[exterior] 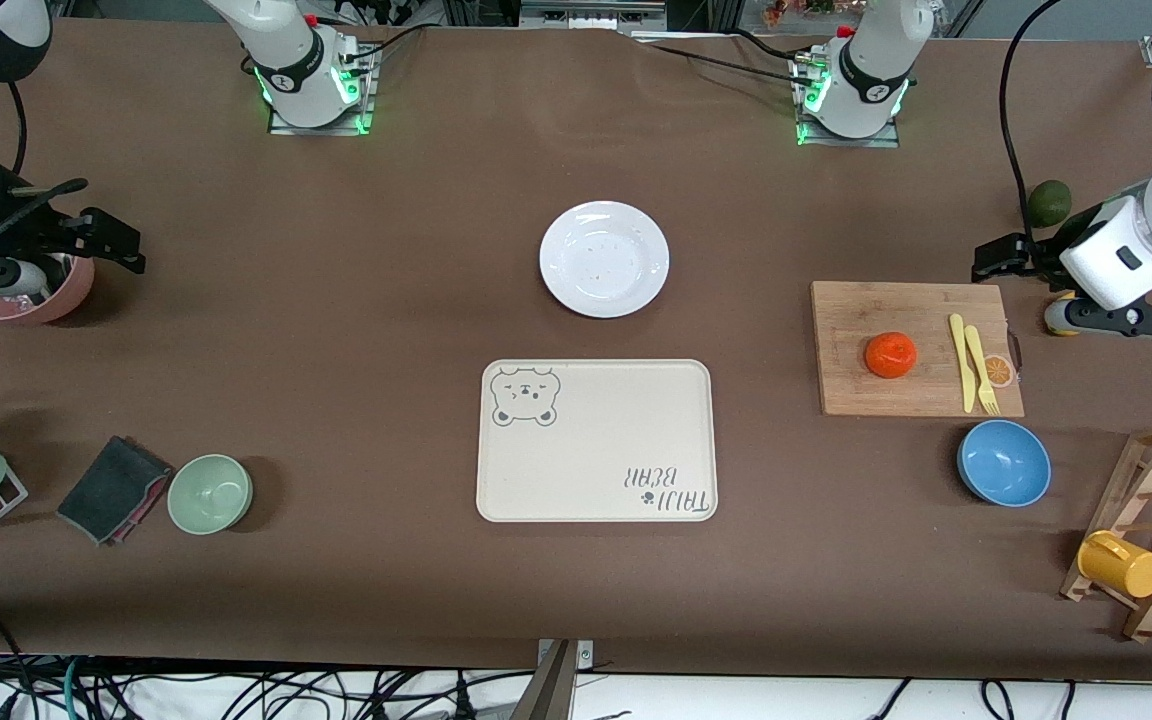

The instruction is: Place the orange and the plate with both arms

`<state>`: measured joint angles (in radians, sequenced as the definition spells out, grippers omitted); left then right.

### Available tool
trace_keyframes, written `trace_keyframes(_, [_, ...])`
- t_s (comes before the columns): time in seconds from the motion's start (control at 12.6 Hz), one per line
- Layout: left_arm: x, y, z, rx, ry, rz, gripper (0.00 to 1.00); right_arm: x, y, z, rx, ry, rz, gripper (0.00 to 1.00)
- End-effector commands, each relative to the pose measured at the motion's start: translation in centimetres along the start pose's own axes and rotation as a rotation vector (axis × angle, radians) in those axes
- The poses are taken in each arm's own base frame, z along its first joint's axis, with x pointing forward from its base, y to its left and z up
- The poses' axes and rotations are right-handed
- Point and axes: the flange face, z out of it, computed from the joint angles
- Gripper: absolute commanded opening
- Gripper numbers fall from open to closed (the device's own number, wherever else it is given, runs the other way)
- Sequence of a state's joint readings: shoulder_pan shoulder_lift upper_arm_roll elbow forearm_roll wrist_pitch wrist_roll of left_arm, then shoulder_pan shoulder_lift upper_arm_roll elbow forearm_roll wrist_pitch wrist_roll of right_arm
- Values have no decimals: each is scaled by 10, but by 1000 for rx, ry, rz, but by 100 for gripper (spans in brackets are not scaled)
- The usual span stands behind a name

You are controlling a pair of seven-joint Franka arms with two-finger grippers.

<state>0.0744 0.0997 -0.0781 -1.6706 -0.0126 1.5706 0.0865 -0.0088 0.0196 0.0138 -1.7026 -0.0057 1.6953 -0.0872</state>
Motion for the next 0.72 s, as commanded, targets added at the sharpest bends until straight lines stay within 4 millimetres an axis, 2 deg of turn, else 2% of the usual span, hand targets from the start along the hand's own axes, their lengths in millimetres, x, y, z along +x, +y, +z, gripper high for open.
trace_keyframes(0.0, [-2, -1, -6, 20, -5, 8, 100, -2, 0, -3, 14, -6, -9, 100])
trace_keyframes(0.08, [0, 0, -3, 16, -6, 6, 100, -3, 0, -2, 15, -15, -9, 100])
trace_keyframes(0.24, [18, 1, 26, -62, -52, -30, 100, -4, -1, -2, 15, -21, -9, 100])
trace_keyframes(0.4, [40, -17, 75, -85, -132, -65, 100, -3, 0, 0, 16, -24, -9, 100])
trace_keyframes(0.48, [52, -25, 93, -47, -115, -67, 100, -3, 0, 0, 16, -24, -9, 100])
trace_keyframes(0.64, [62, -39, 130, -28, -86, -83, 100, -3, 0, 1, 16, -25, -9, 100])
